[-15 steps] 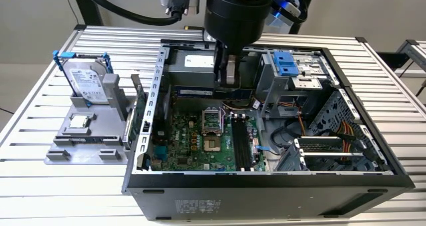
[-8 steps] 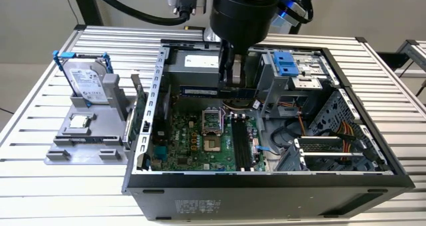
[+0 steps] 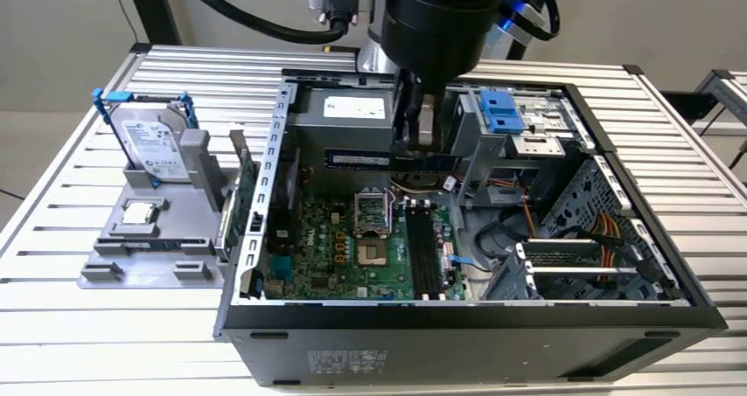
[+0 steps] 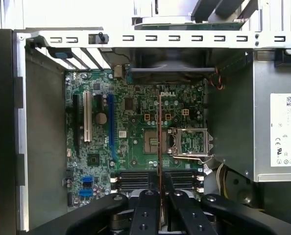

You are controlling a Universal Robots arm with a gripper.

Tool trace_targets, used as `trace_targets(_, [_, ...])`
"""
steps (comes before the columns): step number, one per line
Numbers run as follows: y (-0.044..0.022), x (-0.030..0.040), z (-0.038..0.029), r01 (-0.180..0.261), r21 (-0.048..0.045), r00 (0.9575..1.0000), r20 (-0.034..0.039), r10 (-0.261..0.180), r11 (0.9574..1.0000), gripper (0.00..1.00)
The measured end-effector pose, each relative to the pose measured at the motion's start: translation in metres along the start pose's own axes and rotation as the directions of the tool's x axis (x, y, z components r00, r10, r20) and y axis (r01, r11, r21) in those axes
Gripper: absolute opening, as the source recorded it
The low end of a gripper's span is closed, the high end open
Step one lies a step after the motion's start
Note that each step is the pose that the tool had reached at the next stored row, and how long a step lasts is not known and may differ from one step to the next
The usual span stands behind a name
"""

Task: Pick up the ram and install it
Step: 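Pick up the ram and move it above insertion slot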

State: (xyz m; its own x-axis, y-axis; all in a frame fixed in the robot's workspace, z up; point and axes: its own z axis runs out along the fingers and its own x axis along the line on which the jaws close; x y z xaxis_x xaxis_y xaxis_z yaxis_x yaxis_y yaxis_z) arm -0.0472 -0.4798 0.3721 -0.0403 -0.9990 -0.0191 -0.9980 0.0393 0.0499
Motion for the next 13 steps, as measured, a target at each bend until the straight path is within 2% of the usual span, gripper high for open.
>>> trace_targets(13, [-0.013,-0.0033,-0.0003,-0.001,-0.0001,1.0,-0.0004,0.001,1.0,0.0])
